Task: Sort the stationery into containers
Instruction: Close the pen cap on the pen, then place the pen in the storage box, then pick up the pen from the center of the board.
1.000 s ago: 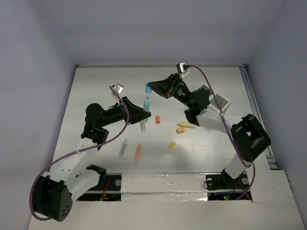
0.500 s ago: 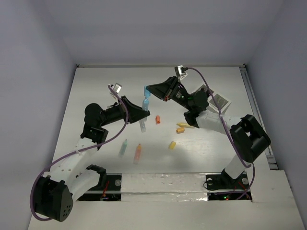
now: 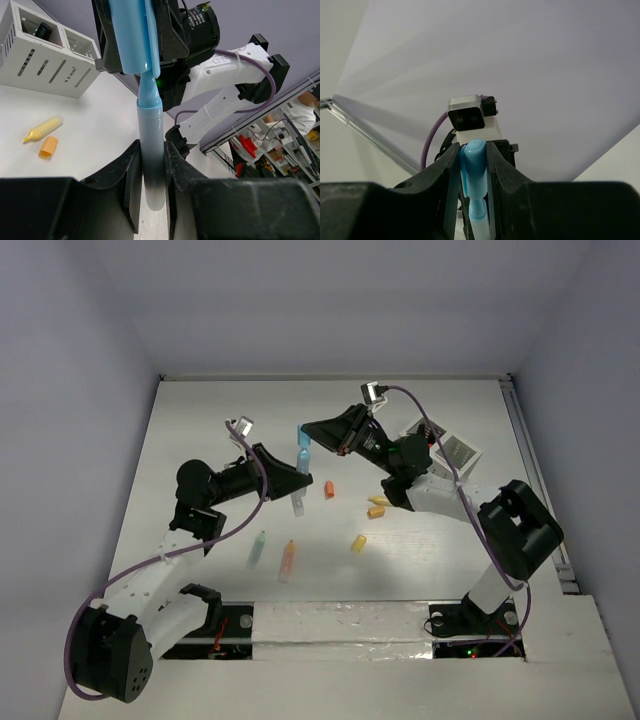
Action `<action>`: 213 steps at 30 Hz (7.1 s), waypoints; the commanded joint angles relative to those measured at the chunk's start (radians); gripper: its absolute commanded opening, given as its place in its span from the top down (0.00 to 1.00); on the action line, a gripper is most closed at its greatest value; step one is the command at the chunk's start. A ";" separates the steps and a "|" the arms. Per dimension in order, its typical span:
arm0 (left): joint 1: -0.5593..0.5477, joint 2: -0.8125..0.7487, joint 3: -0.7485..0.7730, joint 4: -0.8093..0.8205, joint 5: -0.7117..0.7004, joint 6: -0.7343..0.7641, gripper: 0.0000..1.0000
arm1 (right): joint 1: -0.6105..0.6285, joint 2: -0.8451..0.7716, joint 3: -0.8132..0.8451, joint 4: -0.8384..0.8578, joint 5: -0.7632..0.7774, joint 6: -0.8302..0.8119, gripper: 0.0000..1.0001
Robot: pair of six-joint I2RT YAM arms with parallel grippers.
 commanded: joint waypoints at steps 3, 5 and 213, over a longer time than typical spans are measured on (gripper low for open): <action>0.008 -0.027 -0.016 0.226 0.012 -0.078 1.00 | 0.047 -0.026 -0.005 0.422 -0.005 -0.035 1.00; 0.008 -0.027 -0.028 0.312 0.012 -0.114 1.00 | 0.056 -0.033 -0.007 0.421 -0.007 -0.038 1.00; -0.118 -0.508 0.107 -0.941 -0.799 0.602 0.12 | 0.227 0.470 0.633 -1.626 0.555 -1.029 0.38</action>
